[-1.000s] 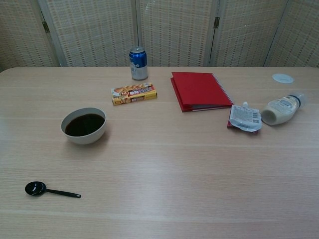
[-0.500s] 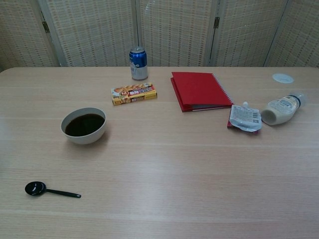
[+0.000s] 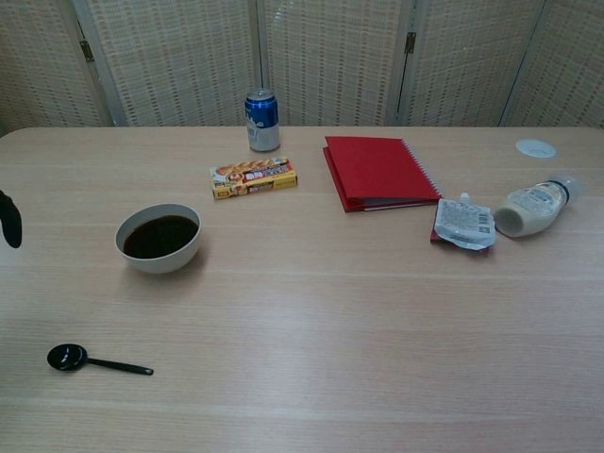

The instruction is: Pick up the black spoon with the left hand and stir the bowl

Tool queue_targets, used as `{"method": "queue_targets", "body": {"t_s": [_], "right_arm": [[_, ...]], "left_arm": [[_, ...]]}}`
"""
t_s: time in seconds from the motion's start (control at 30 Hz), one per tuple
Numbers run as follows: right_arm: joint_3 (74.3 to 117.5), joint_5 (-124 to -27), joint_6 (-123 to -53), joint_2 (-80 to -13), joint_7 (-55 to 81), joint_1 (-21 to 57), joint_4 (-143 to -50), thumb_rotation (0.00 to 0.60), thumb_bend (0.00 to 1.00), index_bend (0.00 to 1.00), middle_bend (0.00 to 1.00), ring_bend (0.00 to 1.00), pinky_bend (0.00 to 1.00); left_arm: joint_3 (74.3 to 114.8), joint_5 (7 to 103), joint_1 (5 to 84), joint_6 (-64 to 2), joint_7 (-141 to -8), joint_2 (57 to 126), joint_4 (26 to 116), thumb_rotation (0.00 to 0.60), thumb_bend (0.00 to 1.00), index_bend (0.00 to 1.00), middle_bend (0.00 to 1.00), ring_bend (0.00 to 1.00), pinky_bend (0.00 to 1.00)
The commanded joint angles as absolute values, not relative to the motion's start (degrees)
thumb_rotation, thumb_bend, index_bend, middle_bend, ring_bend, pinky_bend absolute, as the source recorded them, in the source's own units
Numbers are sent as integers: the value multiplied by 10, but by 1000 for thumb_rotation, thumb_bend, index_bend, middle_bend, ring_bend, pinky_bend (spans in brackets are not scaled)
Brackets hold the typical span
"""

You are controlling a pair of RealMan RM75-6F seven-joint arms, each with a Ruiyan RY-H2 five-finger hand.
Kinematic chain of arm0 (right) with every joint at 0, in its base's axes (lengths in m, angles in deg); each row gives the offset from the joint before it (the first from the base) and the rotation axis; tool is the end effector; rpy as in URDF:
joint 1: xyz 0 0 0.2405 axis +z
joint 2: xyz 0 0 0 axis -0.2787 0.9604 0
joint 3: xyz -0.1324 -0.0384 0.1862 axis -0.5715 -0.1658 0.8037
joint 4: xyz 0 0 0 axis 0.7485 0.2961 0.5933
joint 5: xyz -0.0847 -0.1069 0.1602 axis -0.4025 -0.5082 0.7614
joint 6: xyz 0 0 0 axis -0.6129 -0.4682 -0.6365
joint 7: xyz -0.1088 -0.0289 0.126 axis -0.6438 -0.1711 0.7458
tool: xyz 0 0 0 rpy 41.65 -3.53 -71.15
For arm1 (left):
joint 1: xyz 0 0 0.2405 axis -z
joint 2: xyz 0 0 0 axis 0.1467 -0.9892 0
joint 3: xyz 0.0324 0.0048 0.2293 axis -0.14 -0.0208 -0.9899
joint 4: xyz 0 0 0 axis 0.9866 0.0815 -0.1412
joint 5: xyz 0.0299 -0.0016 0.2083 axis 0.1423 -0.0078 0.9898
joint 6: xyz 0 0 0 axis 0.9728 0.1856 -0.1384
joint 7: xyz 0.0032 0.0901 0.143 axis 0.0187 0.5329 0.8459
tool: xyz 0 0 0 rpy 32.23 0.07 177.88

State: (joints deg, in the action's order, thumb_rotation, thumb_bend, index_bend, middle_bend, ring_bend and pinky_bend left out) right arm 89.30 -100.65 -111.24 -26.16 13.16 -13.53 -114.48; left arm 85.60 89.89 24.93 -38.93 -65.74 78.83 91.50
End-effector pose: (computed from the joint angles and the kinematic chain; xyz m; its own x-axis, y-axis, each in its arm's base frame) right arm -0.2900 -0.1958 0.1615 0.3988 0.0358 0.9163 -0.9168 -0.0075 0.3993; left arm -0.2205 0.2289 0.0589 0.5070 0.1580 0.8474 0.8176 -0.3994 -0.4147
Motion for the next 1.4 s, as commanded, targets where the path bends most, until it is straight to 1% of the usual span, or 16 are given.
{"method": "queue_targets", "body": {"t_s": [0.03, 0.23, 0.47, 0.53, 0.83, 1.1, 1.4], "right_arm": [[893, -1006, -1112, -261, 132, -135, -1145, 600, 162, 0, 98, 94, 76], [893, -1004, -1108, -262, 134, -133, -1141, 600, 163, 0, 98, 96, 76], [892, -999, -1107, -265, 143, -136, -1132, 600, 163, 0, 98, 99, 76], [891, -1000, -1108, -265, 146, -137, -1130, 600, 163, 0, 98, 99, 76], [891, -995, -1106, -266, 156, -138, -1121, 600, 163, 0, 100, 107, 76], [890, -992, -1097, -271, 159, -136, -1113, 600, 163, 0, 103, 112, 76], [890, -988, -1097, -271, 160, -137, -1112, 600, 163, 0, 103, 114, 76]], "left_arm": [[851, 904, 261, -374, -654, 801, 910, 600, 222, 462, 891, 831, 1000], [847, 896, 280, -339, -636, 828, 901, 600, 222, 455, 905, 850, 1000], [848, 855, 297, -292, -598, 859, 907, 600, 222, 462, 922, 866, 1000], [849, 845, 300, -285, -584, 869, 906, 600, 224, 463, 923, 867, 1000], [856, 790, 308, -262, -530, 906, 897, 600, 306, 493, 951, 896, 1000], [860, 733, 313, -245, -475, 928, 900, 600, 311, 498, 952, 897, 1000], [858, 689, 320, -240, -429, 955, 897, 600, 351, 526, 957, 902, 1000]]}}
